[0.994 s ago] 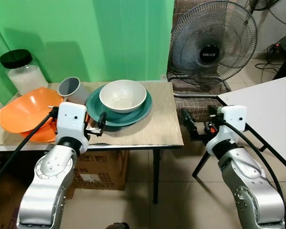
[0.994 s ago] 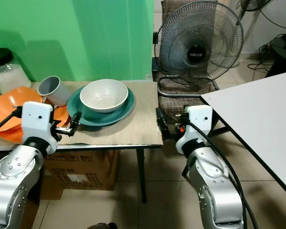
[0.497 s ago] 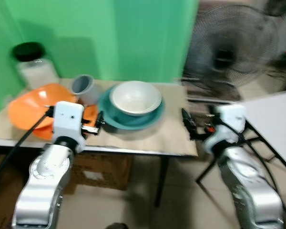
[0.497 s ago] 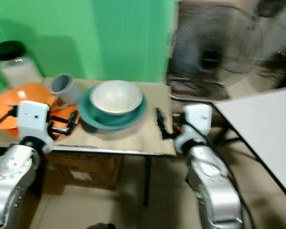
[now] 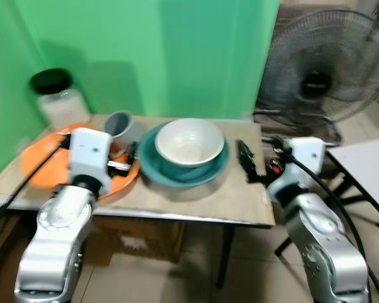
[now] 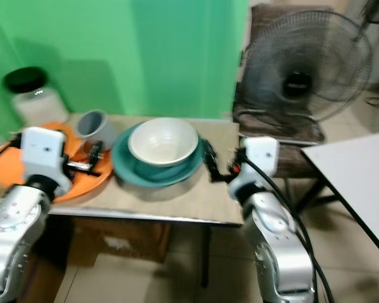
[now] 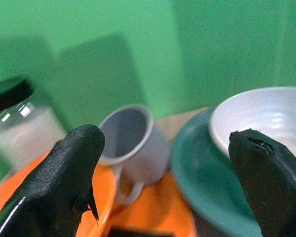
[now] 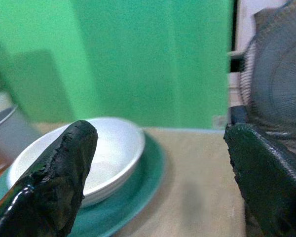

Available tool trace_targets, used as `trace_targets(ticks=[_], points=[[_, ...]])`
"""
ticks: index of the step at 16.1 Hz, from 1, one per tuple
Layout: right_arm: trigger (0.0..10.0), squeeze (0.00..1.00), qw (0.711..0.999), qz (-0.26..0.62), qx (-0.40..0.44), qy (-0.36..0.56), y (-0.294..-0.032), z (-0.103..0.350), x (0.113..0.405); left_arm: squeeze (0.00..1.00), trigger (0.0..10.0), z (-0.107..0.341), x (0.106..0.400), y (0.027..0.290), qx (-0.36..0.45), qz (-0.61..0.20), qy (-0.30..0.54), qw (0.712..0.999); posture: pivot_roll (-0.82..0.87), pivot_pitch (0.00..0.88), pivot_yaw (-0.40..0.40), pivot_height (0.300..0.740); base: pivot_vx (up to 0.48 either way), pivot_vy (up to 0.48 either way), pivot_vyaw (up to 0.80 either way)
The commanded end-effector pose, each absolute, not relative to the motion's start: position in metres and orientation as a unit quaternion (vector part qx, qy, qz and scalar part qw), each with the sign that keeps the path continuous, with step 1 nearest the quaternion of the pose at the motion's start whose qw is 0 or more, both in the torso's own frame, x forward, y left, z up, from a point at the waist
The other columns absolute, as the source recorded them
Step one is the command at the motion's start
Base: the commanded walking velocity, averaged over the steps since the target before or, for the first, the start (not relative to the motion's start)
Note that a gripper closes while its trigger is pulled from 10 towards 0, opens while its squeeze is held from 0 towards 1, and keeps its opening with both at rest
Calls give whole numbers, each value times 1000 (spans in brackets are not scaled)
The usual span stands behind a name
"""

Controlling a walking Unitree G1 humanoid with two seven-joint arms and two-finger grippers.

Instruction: Setting the table

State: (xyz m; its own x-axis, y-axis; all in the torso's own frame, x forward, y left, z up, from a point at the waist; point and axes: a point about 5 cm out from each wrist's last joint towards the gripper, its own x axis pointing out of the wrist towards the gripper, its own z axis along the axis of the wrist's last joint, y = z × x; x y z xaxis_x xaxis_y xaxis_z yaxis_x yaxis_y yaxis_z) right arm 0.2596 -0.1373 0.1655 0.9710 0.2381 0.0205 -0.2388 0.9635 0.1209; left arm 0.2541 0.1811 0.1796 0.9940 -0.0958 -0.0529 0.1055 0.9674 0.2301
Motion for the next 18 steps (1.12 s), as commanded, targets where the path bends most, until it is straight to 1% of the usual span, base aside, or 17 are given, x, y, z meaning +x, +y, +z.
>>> trace_targets(ticks=[1, 4, 6, 7, 9, 11, 12, 13, 14, 16, 18], points=[[10000, 0, 993, 103, 62, 12, -147, 163, 260, 208, 10000, 181, 254, 174, 121, -67, 14, 990, -93, 22, 48, 740, 0, 0, 0], [10000, 0, 987, 123, 85, 52, -149, 171, 271, 204, 10000, 185, 250, 169, 138, -125, 6, 982, -93, 23, 50, 740, 0, 0, 0], [10000, 0, 979, 161, 96, 75, -141, 180, 287, 204, 10000, 188, 249, 171, 140, -147, 3, 979, -96, 26, 53, 740, 0, 0, 0], [10000, 1000, 974, 176, 108, 89, -137, 182, 294, 204, 10000, 189, 250, 173, 141, -150, 4, 979, -96, 27, 53, 740, 0, 0, 0], [10000, 1000, 967, 177, 122, 134, -131, 183, 311, 200, 10000, 188, 250, 176, 146, -157, 7, 977, -94, 27, 53, 740, 0, 0, 0], [10000, 1000, 957, 199, 116, 175, -116, 182, 329, 196, 10000, 187, 248, 178, 148, -172, 15, 974, -93, 30, 53, 740, 0, 0, 0], [10000, 675, 952, 199, 119, 199, -112, 180, 339, 196, 10000, 185, 247, 179, 151, -175, 18, 973, -91, 34, 50, 740, 0, 0, 0], [10000, 0, 950, 192, 114, 218, -109, 177, 348, 200, 10000, 185, 247, 179, 153, -177, 20, 972, -90, 35, 48, 740, 0, 0, 0], [10000, 0, 943, 179, 128, 250, -108, 171, 358, 196, 10000, 184, 246, 179, 154, -181, 22, 971, -87, 40, 45, 740, 0, 0, 0], [10000, 0, 930, 171, 157, 283, -103, 165, 369, 192, 10000, 183, 243, 177, 154, -194, 27, 969, -87, 40, 45, 740, 0, 0, 0], [10000, 0, 919, 181, 184, 299, -93, 165, 377, 192, 10000, 181, 240, 174, 152, -211, 32, 965, -78, 44, 38, 740, 0, 0, 0]])
